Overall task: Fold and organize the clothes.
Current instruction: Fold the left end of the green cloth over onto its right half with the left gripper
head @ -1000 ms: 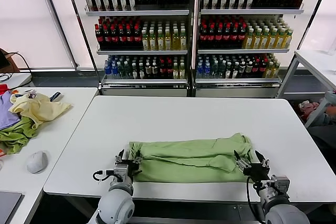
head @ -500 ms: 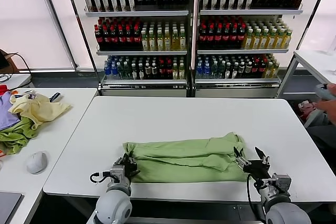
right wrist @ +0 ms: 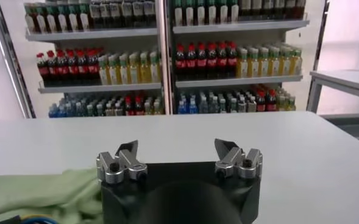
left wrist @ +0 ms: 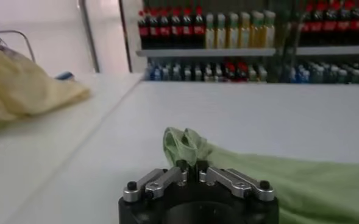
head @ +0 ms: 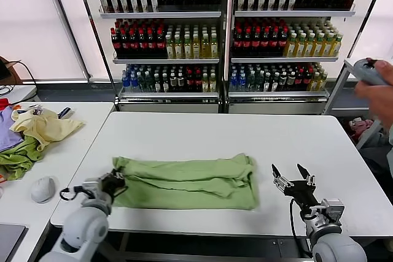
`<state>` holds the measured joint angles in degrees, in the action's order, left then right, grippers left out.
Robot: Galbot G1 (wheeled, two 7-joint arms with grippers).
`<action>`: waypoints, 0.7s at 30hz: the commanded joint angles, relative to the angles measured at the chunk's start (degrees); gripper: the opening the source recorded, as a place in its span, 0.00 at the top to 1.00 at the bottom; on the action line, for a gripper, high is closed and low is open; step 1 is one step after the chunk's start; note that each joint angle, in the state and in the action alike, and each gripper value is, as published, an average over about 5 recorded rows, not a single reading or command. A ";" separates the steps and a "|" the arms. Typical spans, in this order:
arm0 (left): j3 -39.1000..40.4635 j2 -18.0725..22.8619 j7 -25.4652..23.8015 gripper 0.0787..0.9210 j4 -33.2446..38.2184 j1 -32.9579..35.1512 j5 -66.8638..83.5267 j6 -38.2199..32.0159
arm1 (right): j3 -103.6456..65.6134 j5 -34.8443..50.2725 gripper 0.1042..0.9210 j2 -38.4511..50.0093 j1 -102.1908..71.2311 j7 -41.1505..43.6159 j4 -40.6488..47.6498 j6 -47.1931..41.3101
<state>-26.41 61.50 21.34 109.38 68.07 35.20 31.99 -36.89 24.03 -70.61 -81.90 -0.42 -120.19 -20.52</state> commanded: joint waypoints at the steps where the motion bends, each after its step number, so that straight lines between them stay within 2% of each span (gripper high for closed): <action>1: -13.43 -4.24 -1.23 0.93 9.41 -0.08 25.18 0.30 | 0.10 0.38 0.12 0.03 -0.14 0.22 -0.26 0.67; 6: -7.95 4.16 0.31 0.93 16.32 -0.04 37.32 -0.46 | 0.10 0.32 0.12 -0.09 -0.53 0.36 -0.49 0.83; 10: -1.81 9.69 1.83 0.93 17.08 -1.41 40.92 -1.37 | 0.14 0.21 0.12 -0.13 -0.74 0.43 -0.62 0.99; 21: 16.69 18.26 5.16 0.93 5.94 -8.39 34.61 -2.74 | 0.07 -0.01 0.12 -0.06 0.16 1.13 0.36 1.54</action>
<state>-24.51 70.59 24.17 120.35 64.95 66.76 30.07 -36.82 23.93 -70.74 -82.22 0.57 -120.22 -19.11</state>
